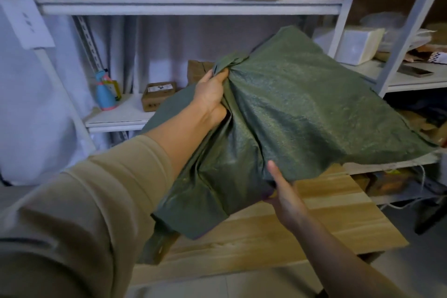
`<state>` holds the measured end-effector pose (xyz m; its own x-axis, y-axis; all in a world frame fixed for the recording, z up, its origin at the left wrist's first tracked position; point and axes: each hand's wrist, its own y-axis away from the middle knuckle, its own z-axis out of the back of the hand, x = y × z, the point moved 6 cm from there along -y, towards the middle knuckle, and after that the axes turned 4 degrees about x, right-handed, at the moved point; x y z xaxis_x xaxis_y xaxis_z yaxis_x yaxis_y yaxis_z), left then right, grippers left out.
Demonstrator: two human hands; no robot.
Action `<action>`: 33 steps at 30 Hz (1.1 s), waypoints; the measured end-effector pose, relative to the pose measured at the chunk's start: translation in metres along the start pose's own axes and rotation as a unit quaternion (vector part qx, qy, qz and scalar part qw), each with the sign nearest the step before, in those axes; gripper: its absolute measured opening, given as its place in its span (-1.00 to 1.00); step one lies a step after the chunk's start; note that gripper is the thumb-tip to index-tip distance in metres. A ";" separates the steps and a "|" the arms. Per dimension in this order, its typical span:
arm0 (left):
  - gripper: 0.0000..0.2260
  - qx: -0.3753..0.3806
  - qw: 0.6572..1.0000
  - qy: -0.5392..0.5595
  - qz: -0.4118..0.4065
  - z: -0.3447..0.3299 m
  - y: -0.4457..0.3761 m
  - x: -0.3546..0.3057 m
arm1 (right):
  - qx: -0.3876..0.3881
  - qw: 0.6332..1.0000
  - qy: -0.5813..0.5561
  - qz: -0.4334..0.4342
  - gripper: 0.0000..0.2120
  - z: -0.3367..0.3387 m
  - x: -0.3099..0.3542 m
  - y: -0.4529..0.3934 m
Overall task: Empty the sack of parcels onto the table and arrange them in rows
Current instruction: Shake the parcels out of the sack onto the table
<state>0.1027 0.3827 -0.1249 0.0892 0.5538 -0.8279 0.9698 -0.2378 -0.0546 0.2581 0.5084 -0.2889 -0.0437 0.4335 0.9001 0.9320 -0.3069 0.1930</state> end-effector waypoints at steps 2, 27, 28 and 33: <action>-0.81 0.020 1.000 0.000 0.004 0.002 -0.005 -0.005 | -0.032 0.998 -0.042 0.018 -0.01 -0.003 0.000 -0.006; -0.67 0.062 0.998 -0.001 0.025 -0.023 -0.050 -0.026 | -0.204 0.954 -0.035 0.216 -0.72 0.011 0.101 -0.070; -0.68 0.057 0.998 0.003 0.024 -0.024 -0.051 -0.027 | -0.204 0.952 -0.034 0.225 -0.73 0.011 0.108 -0.074; -0.68 0.013 1.000 0.020 0.002 -0.024 -0.056 -0.038 | -0.193 0.945 -0.045 0.261 -0.73 0.003 0.138 -0.088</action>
<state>0.0501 0.3942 -0.0775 0.1019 0.5848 -0.8048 0.9632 -0.2603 -0.0672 0.1715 0.5979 -0.1830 0.4326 0.2040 0.8782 0.6175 -0.7768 -0.1237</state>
